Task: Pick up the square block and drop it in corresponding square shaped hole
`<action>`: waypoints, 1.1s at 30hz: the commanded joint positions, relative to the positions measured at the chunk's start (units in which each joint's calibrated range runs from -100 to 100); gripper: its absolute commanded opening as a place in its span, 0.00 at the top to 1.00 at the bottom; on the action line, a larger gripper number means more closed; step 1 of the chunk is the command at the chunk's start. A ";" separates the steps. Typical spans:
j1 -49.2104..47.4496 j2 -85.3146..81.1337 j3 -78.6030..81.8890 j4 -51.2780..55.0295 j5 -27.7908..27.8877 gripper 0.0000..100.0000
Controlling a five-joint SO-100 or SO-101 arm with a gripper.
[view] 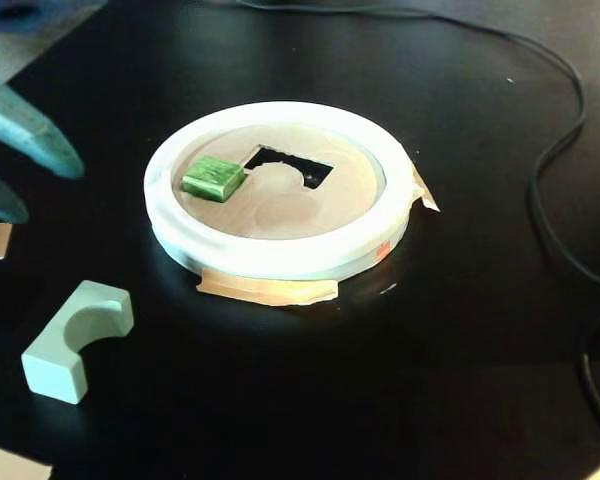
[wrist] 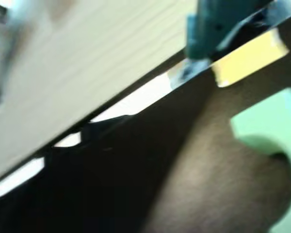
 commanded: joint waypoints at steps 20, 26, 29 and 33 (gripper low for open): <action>-0.40 -10.20 29.56 -13.22 0.20 0.23; -0.65 -10.20 29.65 -13.22 0.20 0.24; -0.65 -10.20 29.65 -13.22 0.20 0.24; -0.65 -10.20 29.65 -13.22 0.20 0.24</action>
